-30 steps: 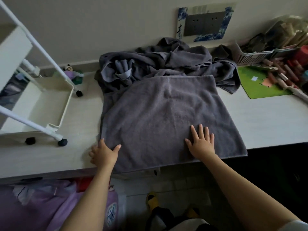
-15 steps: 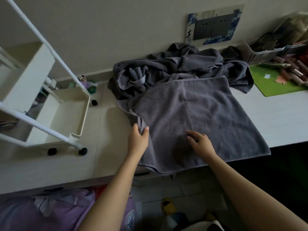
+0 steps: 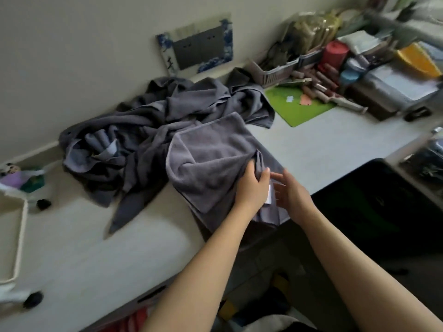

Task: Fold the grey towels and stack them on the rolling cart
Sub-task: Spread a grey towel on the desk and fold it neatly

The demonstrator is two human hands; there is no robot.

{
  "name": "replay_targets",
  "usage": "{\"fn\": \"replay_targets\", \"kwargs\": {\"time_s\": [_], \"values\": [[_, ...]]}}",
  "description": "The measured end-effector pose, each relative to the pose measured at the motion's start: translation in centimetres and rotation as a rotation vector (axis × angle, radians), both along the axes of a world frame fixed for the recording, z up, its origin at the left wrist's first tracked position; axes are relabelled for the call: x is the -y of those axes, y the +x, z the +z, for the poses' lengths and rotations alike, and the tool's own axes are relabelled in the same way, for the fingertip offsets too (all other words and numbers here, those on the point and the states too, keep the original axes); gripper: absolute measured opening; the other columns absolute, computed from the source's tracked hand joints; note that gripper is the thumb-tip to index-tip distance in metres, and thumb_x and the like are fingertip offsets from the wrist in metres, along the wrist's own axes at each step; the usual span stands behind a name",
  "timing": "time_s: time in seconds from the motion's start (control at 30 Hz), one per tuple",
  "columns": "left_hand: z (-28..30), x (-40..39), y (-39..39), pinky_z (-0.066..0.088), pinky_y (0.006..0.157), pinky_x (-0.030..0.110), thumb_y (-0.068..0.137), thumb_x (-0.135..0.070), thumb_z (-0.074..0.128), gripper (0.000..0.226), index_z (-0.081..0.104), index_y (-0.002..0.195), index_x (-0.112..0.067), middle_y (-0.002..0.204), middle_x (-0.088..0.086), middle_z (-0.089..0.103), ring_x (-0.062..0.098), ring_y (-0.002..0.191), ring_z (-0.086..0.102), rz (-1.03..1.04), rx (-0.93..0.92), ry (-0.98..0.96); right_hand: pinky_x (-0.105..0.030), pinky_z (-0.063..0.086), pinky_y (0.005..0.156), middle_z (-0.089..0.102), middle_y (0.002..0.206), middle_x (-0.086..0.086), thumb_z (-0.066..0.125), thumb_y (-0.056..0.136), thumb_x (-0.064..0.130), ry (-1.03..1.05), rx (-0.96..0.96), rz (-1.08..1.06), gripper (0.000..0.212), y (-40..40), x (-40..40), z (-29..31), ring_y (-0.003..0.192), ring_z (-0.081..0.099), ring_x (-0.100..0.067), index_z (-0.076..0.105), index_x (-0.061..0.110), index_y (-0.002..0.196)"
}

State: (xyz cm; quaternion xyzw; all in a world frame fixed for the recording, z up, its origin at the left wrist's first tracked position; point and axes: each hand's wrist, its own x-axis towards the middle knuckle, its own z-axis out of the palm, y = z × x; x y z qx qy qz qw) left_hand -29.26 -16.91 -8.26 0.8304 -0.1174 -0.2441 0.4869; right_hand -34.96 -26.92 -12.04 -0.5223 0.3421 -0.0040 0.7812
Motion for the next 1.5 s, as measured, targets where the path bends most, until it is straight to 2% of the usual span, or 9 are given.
{"fn": "replay_targets", "kwargs": {"time_s": [0.13, 0.27, 0.33, 0.43, 0.67, 0.93, 1.07, 1.27, 1.5], "values": [[-3.3, 2.2, -0.3, 0.033, 0.108, 0.032, 0.097, -0.041, 0.036, 0.052, 0.033, 0.144, -0.02, 0.137, 0.005, 0.049, 0.021, 0.127, 0.046, -0.164, -0.162, 0.099, -0.024, 0.051, 0.081, 0.067, 0.105, -0.005, 0.033, 0.097, 0.049, -0.143, -0.125, 0.106, 0.046, -0.7, 2.7, -1.0, 0.092, 0.063, -0.013, 0.065, 0.017, 0.107], [-4.4, 0.5, 0.0, 0.05, 0.09, 0.039, 0.094, -0.029, 0.044, 0.037, 0.056, 0.126, -0.016, 0.121, 0.007, 0.055, 0.023, 0.103, 0.058, -0.091, 0.41, 0.162, -0.031, 0.048, 0.086, 0.067, 0.098, 0.007, 0.064, 0.083, 0.043, -0.573, -0.164, 0.405, 0.032, -0.6, 3.9, -3.1, 0.094, 0.061, -0.011, 0.064, 0.019, 0.104], [-6.0, -1.1, 0.6, 0.053, 0.078, 0.042, 0.081, -0.033, 0.06, 0.043, 0.057, 0.121, -0.016, 0.112, 0.01, 0.056, 0.029, 0.095, 0.056, -0.041, 0.724, 0.415, -0.029, 0.045, 0.079, 0.063, 0.093, 0.007, 0.066, 0.083, 0.029, -0.689, -0.179, 0.438, 0.019, -0.2, 4.1, -3.9, 0.092, 0.059, -0.014, 0.061, 0.019, 0.099], [-7.7, -2.8, 1.4, 0.046, 0.083, 0.047, 0.064, -0.047, 0.078, 0.082, 0.048, 0.134, -0.019, 0.125, 0.013, 0.049, 0.034, 0.107, 0.051, -0.023, 0.586, 0.656, -0.03, 0.045, 0.078, 0.065, 0.093, 0.006, 0.063, 0.086, 0.026, -0.692, -0.163, 0.393, 0.013, -0.1, 4.4, -4.3, 0.09, 0.06, -0.014, 0.063, 0.021, 0.098], [-7.8, -3.6, 5.3, 0.046, 0.084, 0.044, 0.073, -0.018, 0.076, 0.03, 0.073, 0.102, -0.022, 0.096, 0.001, 0.06, 0.028, 0.092, 0.053, -0.043, 0.55, 0.413, -0.027, 0.046, 0.079, 0.07, 0.092, 0.005, 0.061, 0.089, 0.029, -0.657, -0.126, 0.358, 0.014, -0.6, 5.7, -4.0, 0.087, 0.062, -0.009, 0.069, 0.021, 0.098], [4.3, 2.8, 15.9, 0.035, 0.056, 0.019, 0.082, -0.018, 0.068, 0.009, 0.074, 0.089, -0.016, 0.078, 0.004, 0.068, 0.011, 0.075, 0.058, -0.858, 0.281, 0.793, -0.019, 0.039, 0.065, 0.061, 0.075, 0.007, 0.057, 0.091, 0.026, -0.763, -0.231, 0.455, 0.014, -0.5, 7.3, -2.1, 0.077, 0.057, -0.013, 0.06, 0.027, 0.077], [4.4, 10.2, 20.6, 0.048, 0.083, 0.026, 0.078, -0.025, 0.072, 0.021, 0.073, 0.098, -0.02, 0.1, 0.003, 0.072, 0.019, 0.091, 0.063, -1.121, 0.433, 0.9, -0.03, 0.039, 0.07, 0.066, 0.095, -0.009, 0.054, 0.092, 0.031, -0.847, -0.412, 0.476, 0.025, 1.0, 8.1, -2.1, 0.09, 0.059, -0.024, 0.064, 0.008, 0.091], [0.2, 11.8, 22.7, 0.039, 0.101, 0.04, 0.073, -0.069, 0.057, 0.075, 0.056, 0.124, -0.015, 0.132, 0.006, 0.054, 0.028, 0.118, 0.052, -1.239, 0.477, 1.18, -0.03, 0.043, 0.078, 0.063, 0.116, -0.001, 0.047, 0.093, 0.039, -1.046, -0.732, 0.371, 0.023, 2.6, 7.3, -3.5, 0.11, 0.057, -0.026, 0.06, 0.029, 0.11], [-3.1, 7.5, 24.4, 0.041, 0.1, 0.041, 0.071, -0.041, 0.074, 0.045, 0.055, 0.109, -0.029, 0.122, 0.002, 0.06, 0.026, 0.111, 0.055, -1.093, 0.326, 1.001, -0.034, 0.033, 0.087, 0.062, 0.117, -0.006, 0.042, 0.095, 0.023, -1.423, -0.88, 0.304, 0.025, 4.6, 11.9, -3.0, 0.109, 0.05, -0.028, 0.06, 0.025, 0.112]]}}
